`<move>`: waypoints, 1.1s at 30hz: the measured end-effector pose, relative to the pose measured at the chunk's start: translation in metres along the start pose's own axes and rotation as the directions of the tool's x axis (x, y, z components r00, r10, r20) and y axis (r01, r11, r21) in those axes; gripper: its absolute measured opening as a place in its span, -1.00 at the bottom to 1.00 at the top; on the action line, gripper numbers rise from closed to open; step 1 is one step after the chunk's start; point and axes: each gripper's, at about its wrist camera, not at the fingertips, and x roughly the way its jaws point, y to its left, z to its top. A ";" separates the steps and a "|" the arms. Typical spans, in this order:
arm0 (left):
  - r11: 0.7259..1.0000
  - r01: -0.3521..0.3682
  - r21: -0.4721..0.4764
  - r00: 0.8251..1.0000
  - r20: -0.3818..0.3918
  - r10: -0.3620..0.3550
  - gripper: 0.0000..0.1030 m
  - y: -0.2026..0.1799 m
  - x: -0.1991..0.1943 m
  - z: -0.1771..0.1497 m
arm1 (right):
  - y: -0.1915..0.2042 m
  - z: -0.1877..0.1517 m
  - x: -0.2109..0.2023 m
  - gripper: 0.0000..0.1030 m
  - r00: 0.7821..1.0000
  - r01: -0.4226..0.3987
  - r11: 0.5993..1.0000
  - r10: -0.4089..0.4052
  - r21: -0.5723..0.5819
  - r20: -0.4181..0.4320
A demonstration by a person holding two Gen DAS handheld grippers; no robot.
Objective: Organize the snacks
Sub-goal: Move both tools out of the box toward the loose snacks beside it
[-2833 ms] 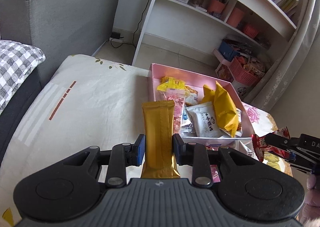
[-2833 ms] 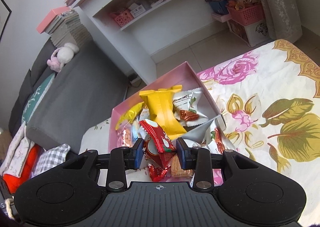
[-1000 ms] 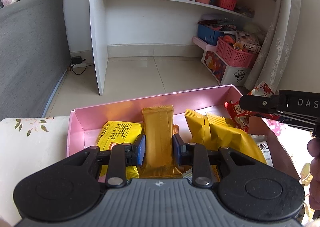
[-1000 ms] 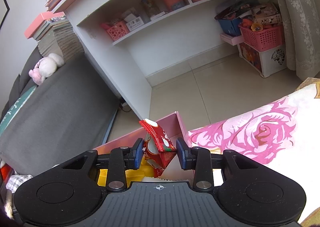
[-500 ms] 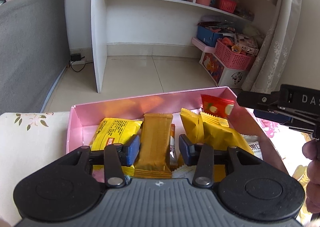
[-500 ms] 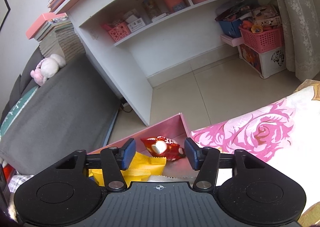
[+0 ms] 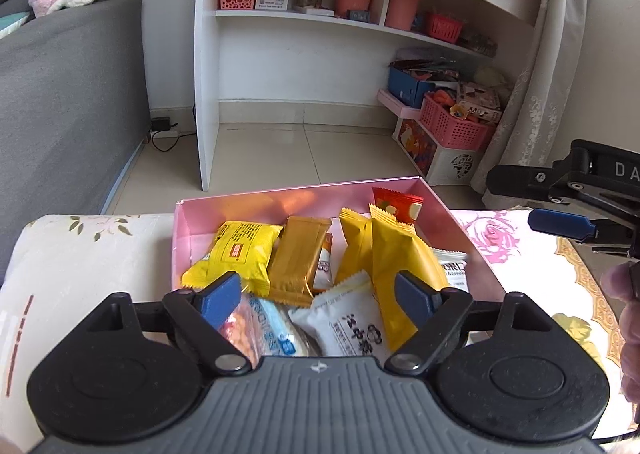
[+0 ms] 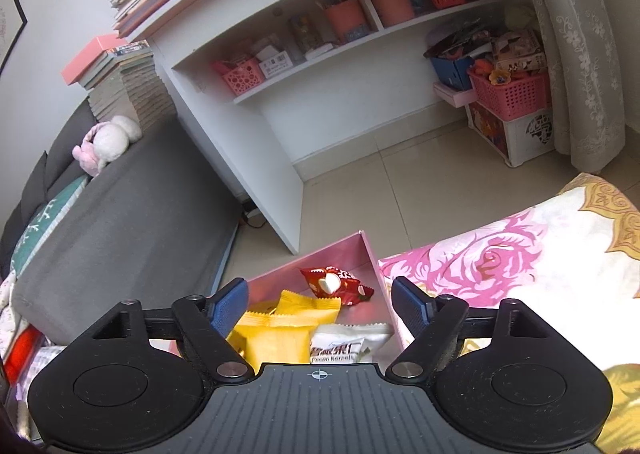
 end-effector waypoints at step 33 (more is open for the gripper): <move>0.976 -0.066 -0.206 0.990 -0.134 0.039 0.99 0.019 -0.055 -0.091 | -0.004 -0.106 -0.080 0.90 0.981 0.161 0.970 -0.178 -0.185 -0.077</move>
